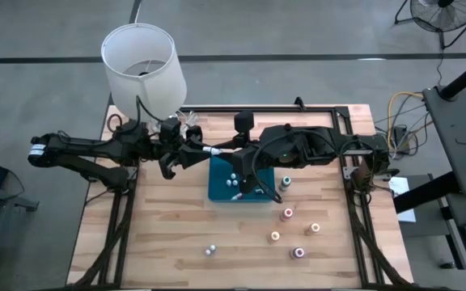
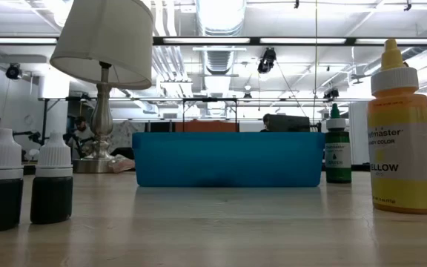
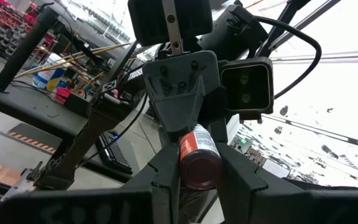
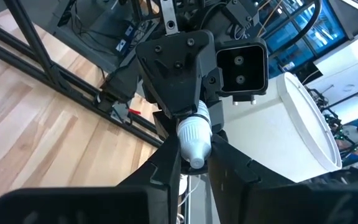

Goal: Pick & Place food coloring
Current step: Put the small orange food coloring bottle into the blue bin

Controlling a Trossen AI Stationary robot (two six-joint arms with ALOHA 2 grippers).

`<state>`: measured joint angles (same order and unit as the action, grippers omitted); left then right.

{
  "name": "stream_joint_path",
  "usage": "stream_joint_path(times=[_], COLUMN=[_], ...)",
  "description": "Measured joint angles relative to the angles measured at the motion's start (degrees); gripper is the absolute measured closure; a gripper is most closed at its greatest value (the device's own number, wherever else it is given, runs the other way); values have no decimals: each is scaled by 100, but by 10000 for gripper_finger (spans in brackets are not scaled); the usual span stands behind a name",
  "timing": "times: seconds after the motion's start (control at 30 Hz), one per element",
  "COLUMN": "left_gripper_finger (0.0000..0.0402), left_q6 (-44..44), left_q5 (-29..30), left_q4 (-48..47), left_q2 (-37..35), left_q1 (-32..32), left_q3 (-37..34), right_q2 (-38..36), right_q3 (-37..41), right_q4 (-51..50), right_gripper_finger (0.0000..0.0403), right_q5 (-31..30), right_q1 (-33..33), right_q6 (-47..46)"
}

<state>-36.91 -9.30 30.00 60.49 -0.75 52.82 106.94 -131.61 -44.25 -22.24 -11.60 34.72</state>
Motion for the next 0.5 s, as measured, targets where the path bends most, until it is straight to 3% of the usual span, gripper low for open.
stream_joint_path(times=[0.5], left_gripper_finger=[344], left_q6=[2], left_q5=[12], left_q4=[-4], left_q2=[0], left_q1=[33], left_q3=[0], right_q2=[0], right_q3=[-4], right_q4=[2], right_gripper_finger=[294], right_q5=[4], right_q1=[-24], right_q6=[42])
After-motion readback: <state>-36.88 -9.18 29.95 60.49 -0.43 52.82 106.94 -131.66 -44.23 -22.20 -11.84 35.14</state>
